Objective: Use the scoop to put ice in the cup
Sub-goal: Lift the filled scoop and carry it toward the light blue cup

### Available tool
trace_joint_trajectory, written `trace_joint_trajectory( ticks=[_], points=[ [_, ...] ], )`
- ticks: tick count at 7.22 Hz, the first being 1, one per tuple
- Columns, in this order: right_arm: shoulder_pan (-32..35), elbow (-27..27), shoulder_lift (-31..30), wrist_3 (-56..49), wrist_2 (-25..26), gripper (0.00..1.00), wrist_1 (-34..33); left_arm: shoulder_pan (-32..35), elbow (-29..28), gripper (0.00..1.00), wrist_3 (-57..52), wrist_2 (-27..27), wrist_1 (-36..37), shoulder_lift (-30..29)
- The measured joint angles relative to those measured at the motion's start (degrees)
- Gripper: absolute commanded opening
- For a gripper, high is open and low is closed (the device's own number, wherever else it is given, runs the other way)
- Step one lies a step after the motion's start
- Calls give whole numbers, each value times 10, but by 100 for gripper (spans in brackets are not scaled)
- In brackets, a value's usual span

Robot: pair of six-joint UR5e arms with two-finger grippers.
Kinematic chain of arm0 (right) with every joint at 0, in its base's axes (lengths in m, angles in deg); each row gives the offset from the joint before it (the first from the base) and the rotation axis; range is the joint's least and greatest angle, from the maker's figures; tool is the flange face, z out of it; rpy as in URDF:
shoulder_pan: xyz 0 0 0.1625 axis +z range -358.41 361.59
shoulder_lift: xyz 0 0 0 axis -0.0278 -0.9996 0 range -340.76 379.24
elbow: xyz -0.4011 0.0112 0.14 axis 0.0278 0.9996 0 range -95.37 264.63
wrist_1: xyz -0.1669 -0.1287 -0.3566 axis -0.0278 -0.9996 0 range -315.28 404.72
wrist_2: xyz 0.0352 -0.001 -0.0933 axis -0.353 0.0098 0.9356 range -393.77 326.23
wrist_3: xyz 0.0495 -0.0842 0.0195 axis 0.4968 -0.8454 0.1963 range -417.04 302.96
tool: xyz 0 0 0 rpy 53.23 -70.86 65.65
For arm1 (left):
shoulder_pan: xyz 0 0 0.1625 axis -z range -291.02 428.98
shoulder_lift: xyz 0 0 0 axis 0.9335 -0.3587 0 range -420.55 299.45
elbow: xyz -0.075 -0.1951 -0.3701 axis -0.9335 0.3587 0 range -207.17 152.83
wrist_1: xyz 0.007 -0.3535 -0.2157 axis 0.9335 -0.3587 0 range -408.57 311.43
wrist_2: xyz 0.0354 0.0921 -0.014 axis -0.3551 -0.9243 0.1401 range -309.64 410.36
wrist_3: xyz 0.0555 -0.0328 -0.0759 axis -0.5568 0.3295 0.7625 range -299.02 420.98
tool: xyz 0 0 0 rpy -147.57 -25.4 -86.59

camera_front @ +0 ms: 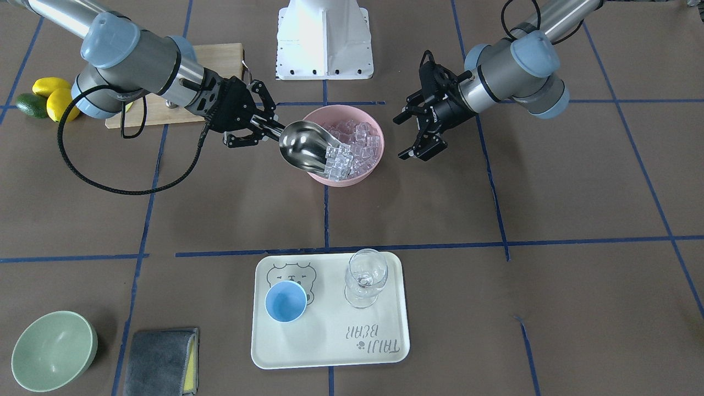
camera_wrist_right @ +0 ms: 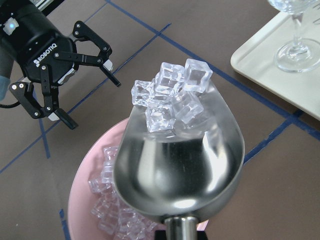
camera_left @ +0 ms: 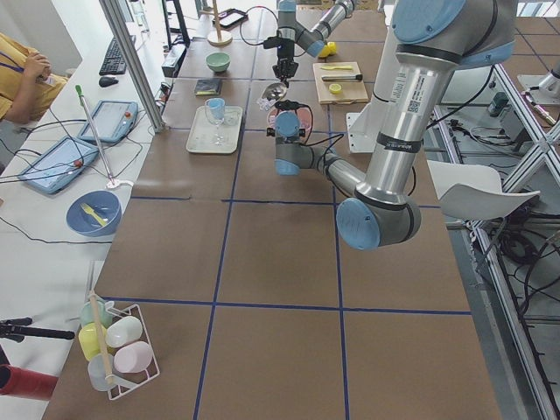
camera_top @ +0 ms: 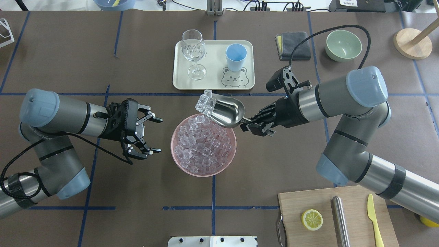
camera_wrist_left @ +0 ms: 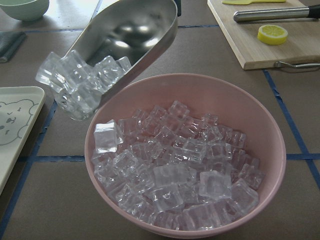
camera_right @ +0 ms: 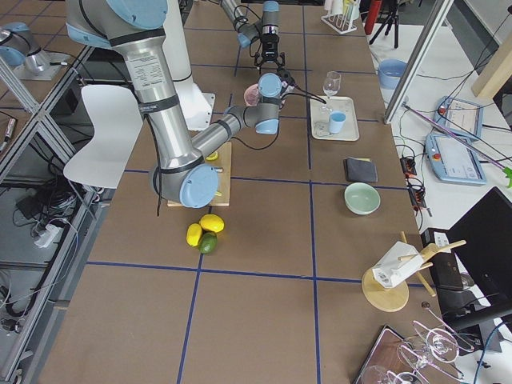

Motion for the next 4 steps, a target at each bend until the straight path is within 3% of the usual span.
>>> trace_joint_trajectory(
  ticks=[4],
  points=[
    [48,2,1,6,48,0,-30,12,-1,100,-6,17,34,8]
  ],
)
